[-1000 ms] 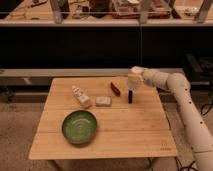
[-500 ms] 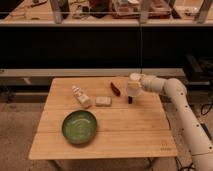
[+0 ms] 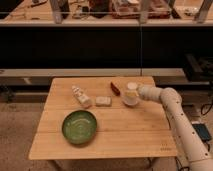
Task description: Place the ceramic cup over the eraser
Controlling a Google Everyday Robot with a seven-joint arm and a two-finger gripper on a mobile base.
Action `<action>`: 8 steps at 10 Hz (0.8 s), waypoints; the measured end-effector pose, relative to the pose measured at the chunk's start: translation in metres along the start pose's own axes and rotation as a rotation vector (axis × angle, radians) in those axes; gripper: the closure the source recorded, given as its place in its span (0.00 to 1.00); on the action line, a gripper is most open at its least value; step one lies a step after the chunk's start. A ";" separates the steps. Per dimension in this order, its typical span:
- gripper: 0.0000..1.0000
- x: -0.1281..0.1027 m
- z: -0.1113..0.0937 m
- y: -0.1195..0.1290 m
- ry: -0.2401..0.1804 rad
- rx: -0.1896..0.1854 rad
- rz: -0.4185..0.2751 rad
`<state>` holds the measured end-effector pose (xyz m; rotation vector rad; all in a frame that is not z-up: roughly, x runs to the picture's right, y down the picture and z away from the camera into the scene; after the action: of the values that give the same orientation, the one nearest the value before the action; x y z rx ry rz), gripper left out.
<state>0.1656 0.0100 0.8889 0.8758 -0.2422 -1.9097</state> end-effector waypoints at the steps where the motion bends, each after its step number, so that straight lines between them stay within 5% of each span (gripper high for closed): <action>1: 0.48 -0.013 0.004 -0.004 -0.006 0.008 0.003; 4: 0.21 -0.028 0.007 -0.009 -0.008 0.013 -0.012; 8: 0.20 -0.036 0.006 -0.010 -0.026 0.015 -0.017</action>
<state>0.1638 0.0442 0.9056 0.8668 -0.2658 -1.9384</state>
